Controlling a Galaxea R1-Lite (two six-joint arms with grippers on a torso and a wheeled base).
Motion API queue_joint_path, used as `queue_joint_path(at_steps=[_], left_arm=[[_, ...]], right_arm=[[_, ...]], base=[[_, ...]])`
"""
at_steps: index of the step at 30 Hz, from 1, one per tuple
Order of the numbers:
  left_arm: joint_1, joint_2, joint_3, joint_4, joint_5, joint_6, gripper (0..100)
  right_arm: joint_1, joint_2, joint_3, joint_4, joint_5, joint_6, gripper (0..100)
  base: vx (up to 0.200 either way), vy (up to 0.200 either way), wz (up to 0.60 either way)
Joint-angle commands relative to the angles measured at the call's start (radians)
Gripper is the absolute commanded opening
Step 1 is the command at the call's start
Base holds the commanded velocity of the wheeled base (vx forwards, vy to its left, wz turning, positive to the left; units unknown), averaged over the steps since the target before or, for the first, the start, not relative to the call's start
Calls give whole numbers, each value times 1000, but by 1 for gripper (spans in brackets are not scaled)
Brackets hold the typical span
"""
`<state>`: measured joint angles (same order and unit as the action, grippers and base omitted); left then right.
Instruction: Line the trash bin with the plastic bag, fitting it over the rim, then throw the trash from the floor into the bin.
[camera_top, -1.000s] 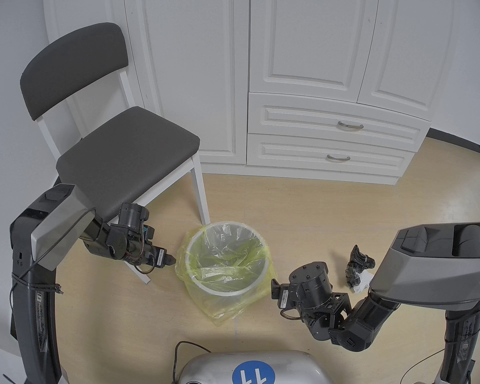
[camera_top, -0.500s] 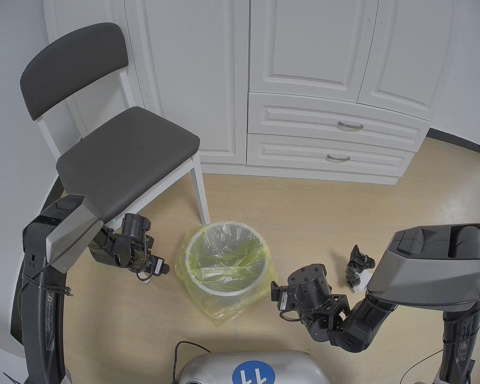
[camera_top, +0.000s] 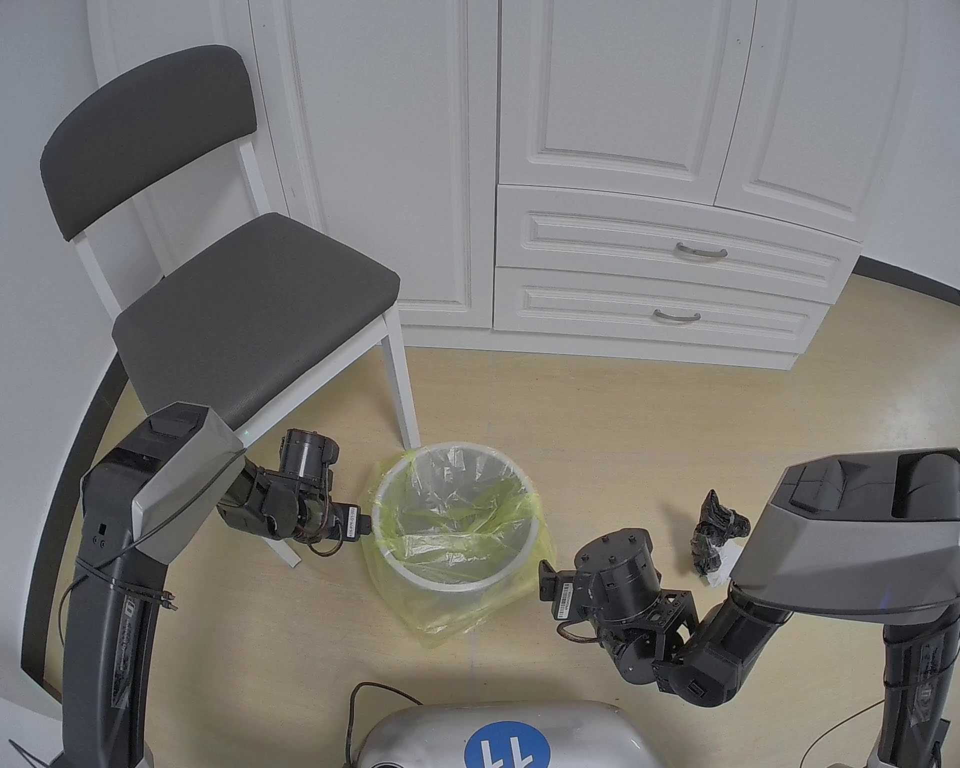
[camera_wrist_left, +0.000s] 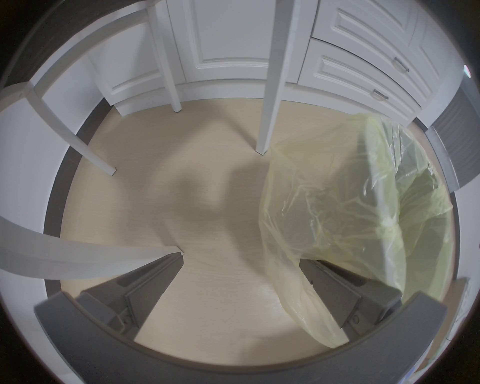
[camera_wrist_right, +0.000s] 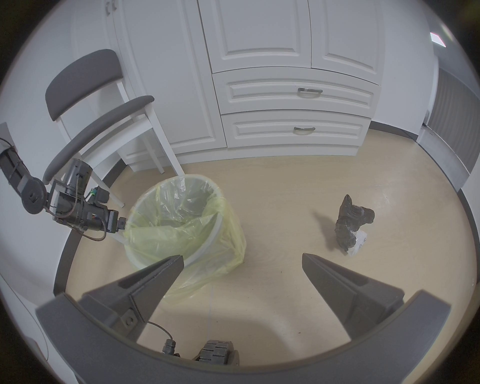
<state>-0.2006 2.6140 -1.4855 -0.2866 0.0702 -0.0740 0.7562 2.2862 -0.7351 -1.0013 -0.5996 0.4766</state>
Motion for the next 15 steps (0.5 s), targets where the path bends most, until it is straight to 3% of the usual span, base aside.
queue_joint_path(at_steps=[1,5,11,15], left_arm=[[-3,21,-18,9,2,0,100],[21,6,-4,12,6,33,100],[84,-108,106,15,10,200,100],[76,-155,149,9,10,220,100]], right_arm=[[0,4,3,-10,0,-1,100],[0,3,10,-10,0,-1,100],[3,6,8,-10,1,-3,100],[6,18,-3,-14,1,-1,100]], base=[[0,0,0],[0,0,0],[0,0,0],[0,0,0]])
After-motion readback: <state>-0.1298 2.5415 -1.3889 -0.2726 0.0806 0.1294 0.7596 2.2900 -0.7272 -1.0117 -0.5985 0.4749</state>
